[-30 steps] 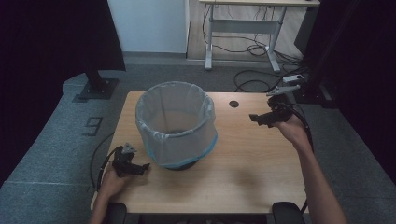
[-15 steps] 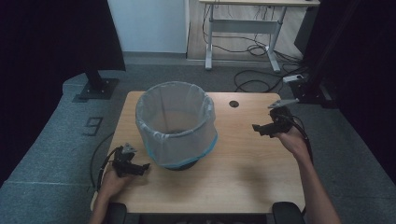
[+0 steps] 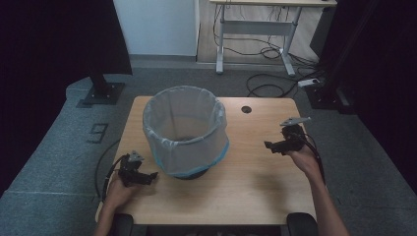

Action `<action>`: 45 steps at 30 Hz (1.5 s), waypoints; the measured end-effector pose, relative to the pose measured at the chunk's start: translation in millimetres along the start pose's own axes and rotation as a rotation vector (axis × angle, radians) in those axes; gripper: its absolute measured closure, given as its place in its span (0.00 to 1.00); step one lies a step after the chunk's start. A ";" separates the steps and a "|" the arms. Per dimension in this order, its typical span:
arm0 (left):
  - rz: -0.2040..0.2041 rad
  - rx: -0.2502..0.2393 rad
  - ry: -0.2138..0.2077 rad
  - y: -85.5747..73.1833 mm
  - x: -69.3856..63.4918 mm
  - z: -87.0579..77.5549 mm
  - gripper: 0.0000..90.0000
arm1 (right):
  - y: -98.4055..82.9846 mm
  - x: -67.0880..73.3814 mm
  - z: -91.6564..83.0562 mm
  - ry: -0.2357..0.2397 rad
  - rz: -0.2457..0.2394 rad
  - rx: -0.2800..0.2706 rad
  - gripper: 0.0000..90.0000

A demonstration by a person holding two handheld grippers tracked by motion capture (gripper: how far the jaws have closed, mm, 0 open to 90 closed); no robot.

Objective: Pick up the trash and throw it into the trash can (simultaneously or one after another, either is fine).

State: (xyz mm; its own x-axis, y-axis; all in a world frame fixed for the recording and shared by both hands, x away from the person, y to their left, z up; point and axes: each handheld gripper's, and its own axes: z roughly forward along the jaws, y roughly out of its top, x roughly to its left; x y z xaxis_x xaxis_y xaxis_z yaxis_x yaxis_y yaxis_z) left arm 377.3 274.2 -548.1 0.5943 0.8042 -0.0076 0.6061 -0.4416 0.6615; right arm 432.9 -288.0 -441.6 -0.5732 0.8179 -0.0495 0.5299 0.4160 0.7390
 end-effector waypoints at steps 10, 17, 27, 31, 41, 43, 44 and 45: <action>0.000 0.000 0.001 0.0 -0.1 0.0 0.00 | -22.7 7.1 13.8 -0.003 -0.001 0.018 0.02; -0.001 -0.001 0.001 -0.1 -0.1 0.1 0.00 | -40.9 14.6 25.2 0.002 -0.013 0.033 0.02; 0.000 -0.002 0.001 -0.1 -0.1 0.1 0.00 | -61.2 28.3 35.9 0.008 -0.036 0.046 0.02; 0.000 -0.002 0.001 -0.1 -0.1 0.1 0.00 | -68.8 33.9 42.3 0.006 -0.053 0.070 0.02; -0.001 -0.002 0.001 -0.1 -0.1 0.1 0.00 | -90.1 46.7 59.6 0.059 -0.028 0.090 0.01; -0.001 -0.002 0.001 -0.1 -0.1 0.1 0.00 | -92.9 47.2 60.0 0.072 -0.010 0.065 0.02; 0.000 -0.002 0.001 -0.1 -0.1 0.1 0.00 | -93.7 47.0 59.9 0.075 -0.010 0.061 0.02; -0.001 -0.001 0.001 -0.1 -0.1 0.1 0.00 | -94.3 47.0 59.7 0.077 -0.008 0.059 0.02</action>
State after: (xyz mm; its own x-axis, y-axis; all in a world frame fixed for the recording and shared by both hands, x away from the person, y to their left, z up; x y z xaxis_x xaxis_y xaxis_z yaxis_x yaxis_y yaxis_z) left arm 377.2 274.1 -548.2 0.5933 0.8050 -0.0070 0.6056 -0.4407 0.6626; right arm 393.3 -265.0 -553.8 -0.6227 0.7824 -0.0013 0.5597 0.4466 0.6981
